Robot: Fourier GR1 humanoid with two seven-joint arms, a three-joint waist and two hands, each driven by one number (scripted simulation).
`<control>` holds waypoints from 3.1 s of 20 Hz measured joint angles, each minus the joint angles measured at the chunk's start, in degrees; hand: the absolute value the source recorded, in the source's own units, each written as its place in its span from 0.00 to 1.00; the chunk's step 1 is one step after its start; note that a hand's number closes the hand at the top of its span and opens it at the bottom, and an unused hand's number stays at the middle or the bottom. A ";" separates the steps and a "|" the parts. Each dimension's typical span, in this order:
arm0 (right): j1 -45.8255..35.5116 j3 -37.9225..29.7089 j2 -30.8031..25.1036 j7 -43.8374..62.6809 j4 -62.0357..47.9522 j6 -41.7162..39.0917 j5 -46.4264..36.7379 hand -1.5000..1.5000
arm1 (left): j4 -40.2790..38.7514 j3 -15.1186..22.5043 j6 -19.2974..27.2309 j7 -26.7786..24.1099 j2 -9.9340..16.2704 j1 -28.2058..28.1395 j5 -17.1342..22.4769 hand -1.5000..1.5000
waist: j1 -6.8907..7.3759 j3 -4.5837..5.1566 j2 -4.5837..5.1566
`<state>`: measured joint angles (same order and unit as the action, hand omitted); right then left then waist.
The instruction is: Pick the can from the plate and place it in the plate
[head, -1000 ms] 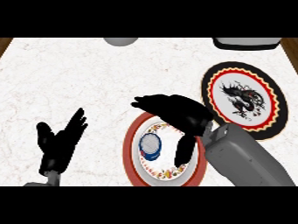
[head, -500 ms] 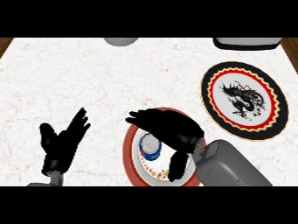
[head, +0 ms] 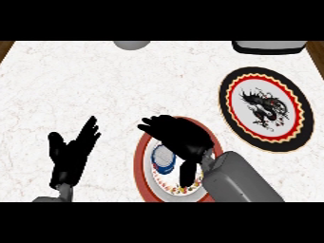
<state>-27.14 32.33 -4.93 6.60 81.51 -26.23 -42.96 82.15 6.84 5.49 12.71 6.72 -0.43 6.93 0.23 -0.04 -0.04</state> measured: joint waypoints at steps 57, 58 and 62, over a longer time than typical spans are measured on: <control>19.42 -5.98 -3.48 37.98 13.31 73.42 -23.74 1.00 | -0.36 -3.18 -3.31 0.03 -1.62 -0.21 -1.72 0.50 | -0.15 -0.03 0.15; 18.47 -8.13 -4.56 36.83 11.79 74.43 -22.02 1.00 | -0.12 -2.93 -3.44 -0.33 -1.73 -0.58 -1.82 0.50 | -0.02 -0.05 0.16; 14.16 -14.88 -10.36 30.43 5.53 77.80 -11.09 1.00 | -0.73 -3.64 -4.13 -0.44 -1.23 0.04 -1.47 0.50 | 0.27 -0.06 0.24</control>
<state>-12.98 17.45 -15.30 37.03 87.03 51.58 -54.04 81.41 3.20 1.36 12.28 5.49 -0.39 5.46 0.50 -0.10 0.20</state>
